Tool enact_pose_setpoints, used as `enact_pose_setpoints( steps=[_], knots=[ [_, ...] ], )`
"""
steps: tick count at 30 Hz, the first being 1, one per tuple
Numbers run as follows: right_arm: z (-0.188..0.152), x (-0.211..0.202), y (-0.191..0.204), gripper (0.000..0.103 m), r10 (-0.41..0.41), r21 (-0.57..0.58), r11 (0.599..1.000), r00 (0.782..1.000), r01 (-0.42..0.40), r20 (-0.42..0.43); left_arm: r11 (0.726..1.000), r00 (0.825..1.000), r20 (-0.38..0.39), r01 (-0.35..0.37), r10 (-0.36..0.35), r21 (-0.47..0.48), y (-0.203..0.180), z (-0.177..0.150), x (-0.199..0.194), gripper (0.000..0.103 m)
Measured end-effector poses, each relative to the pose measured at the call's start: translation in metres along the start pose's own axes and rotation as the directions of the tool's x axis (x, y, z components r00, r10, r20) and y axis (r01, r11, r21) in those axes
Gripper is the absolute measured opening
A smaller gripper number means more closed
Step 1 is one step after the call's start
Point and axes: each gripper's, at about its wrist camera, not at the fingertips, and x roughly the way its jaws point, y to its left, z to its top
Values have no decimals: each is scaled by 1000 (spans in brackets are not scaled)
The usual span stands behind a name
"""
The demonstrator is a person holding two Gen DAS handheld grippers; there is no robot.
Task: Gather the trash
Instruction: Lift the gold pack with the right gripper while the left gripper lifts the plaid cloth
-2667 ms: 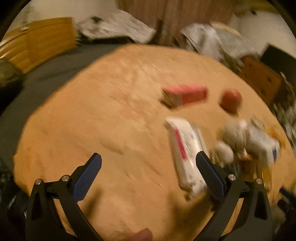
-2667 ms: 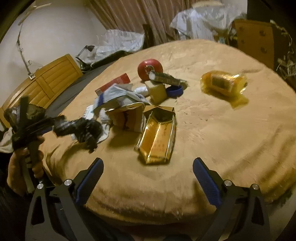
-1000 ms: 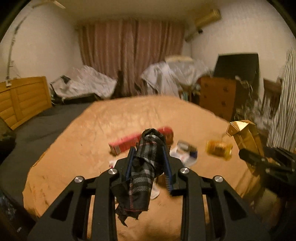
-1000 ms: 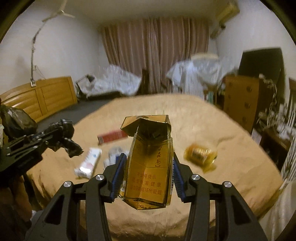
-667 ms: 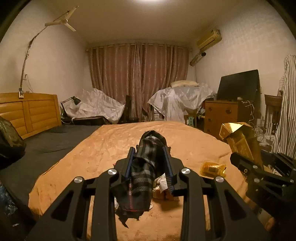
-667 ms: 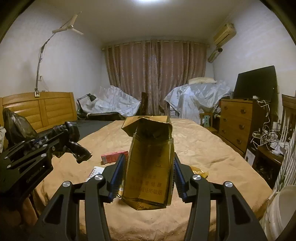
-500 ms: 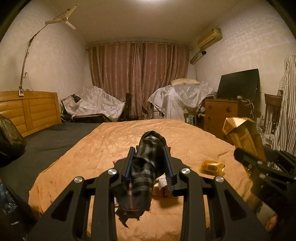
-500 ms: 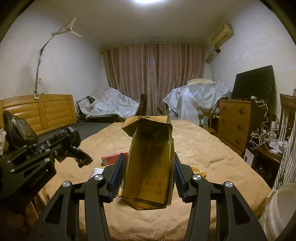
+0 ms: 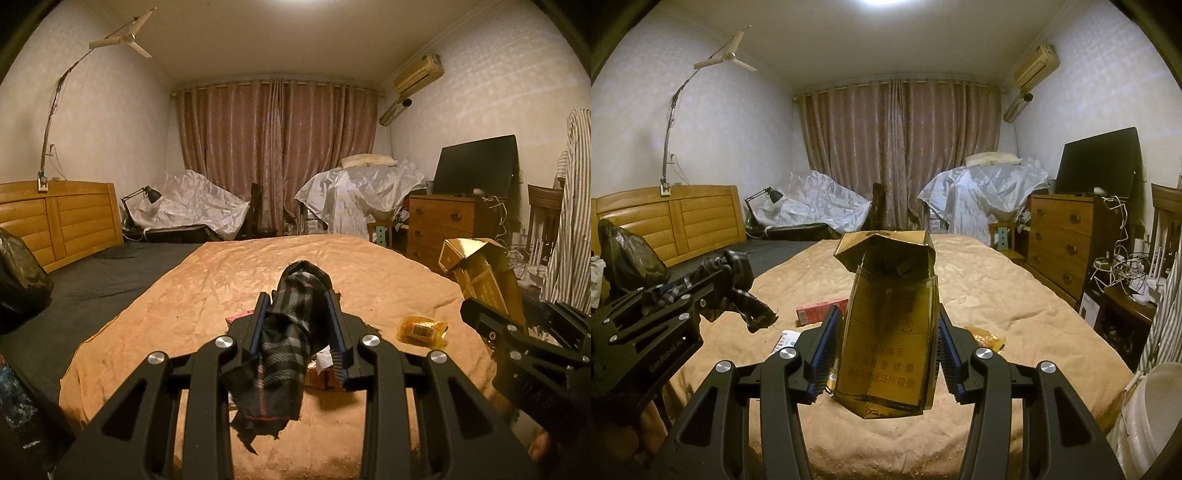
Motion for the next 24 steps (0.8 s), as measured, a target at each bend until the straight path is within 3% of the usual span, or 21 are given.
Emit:
enact_pose_setpoints(
  steps=[10, 17, 20, 24],
  knots=[
    [4, 8, -8, 51, -10, 20, 1000, 1000, 11, -6, 999, 999, -24, 39, -38, 27, -13, 2, 10, 30],
    [12, -13, -70, 51, -145, 52, 988, 989, 146, -15, 985, 986, -32, 164, -163, 54, -66, 16, 24, 30],
    [17, -29, -110, 51, -220, 64, 973, 975, 222, -28, 970, 972, -41, 234, -231, 62, -100, 20, 30, 30],
    [18, -56, -173, 51, -327, 70, 941, 943, 331, -60, 933, 935, -66, 352, -348, 76, -158, 25, 33, 30]
  ],
)
